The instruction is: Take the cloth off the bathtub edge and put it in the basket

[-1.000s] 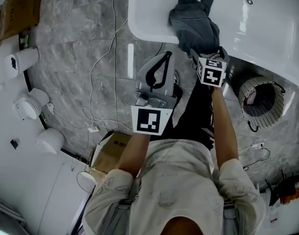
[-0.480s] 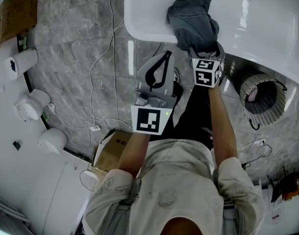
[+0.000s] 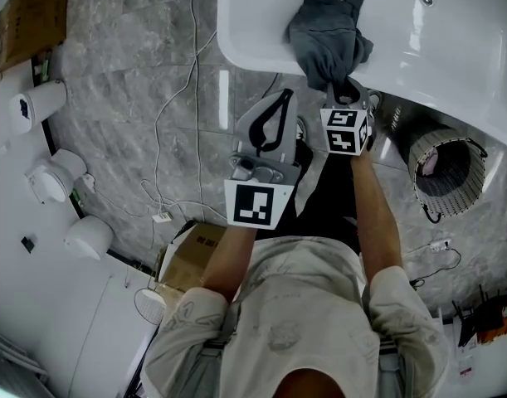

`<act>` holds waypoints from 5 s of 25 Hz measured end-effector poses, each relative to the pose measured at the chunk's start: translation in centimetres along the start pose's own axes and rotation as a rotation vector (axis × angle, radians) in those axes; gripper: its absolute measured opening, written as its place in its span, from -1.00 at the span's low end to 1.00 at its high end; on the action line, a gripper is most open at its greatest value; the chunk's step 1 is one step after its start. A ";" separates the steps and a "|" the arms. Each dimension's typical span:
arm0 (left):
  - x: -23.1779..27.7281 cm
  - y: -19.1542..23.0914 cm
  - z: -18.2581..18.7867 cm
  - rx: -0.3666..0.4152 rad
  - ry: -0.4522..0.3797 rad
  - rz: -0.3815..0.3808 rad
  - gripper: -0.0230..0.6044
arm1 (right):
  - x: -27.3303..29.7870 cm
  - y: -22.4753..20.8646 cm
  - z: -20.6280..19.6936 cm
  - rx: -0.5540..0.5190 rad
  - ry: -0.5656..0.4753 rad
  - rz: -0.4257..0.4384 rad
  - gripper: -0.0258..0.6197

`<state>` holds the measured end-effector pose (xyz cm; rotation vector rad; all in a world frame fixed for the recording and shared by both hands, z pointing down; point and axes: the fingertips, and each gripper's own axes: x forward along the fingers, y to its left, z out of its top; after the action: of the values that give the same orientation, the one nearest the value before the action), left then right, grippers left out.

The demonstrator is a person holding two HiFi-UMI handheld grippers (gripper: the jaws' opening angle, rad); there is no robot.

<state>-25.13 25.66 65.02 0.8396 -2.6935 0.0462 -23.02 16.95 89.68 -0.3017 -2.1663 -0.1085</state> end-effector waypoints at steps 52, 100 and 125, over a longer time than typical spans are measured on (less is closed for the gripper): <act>-13.1 0.6 22.8 0.069 -0.406 0.011 -0.93 | -37.9 -0.9 23.3 0.053 -0.716 -0.244 -0.58; -8.7 -18.8 31.8 0.068 -0.538 -0.508 -0.93 | -67.1 -11.6 18.3 0.128 -1.081 -0.941 -0.58; -2.3 -45.7 31.1 0.087 -0.433 -1.019 -0.93 | -79.1 -24.6 0.8 0.376 -0.880 -1.473 -0.58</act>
<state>-6.79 -14.74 31.90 2.3421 -2.2613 -0.2778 13.53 -20.50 25.49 1.7841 -2.6841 -0.4291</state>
